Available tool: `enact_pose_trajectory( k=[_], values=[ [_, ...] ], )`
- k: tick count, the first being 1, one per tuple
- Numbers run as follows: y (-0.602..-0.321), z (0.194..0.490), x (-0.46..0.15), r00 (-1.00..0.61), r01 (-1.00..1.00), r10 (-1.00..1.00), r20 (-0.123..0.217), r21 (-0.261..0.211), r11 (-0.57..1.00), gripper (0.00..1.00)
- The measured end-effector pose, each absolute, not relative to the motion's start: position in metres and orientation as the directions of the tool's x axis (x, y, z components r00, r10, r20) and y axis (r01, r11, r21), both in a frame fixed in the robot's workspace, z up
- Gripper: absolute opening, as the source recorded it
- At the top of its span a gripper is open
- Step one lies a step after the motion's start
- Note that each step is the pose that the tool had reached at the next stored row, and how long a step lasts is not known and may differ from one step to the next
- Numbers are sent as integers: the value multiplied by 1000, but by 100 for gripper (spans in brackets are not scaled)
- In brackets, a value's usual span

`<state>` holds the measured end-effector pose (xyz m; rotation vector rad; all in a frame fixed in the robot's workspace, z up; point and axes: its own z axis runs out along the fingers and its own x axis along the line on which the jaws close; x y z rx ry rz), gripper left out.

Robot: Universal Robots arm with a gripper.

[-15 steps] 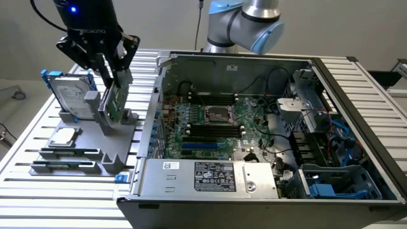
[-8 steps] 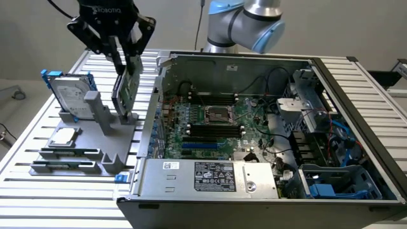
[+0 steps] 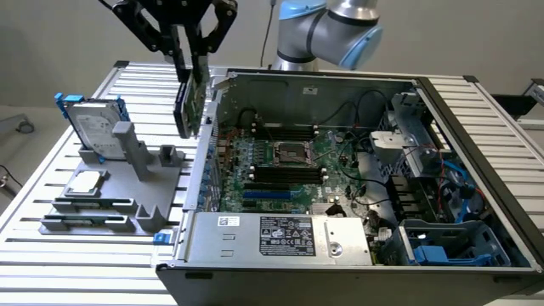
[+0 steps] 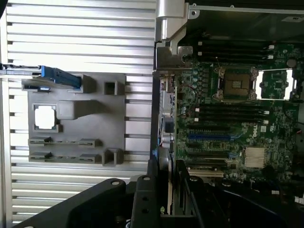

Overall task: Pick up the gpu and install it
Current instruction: 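Pick up the gpu and move the gpu toward the slot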

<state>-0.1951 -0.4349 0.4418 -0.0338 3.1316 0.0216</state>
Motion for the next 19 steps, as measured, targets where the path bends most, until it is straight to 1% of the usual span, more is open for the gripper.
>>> enact_pose_trajectory(
  k=[8,19],
  values=[
    [-435,436,-159,-1000,-22,-22,-8,7,1000,26],
    [-434,416,-109,-1000,-21,-21,-8,6,1000,26]
  ],
)
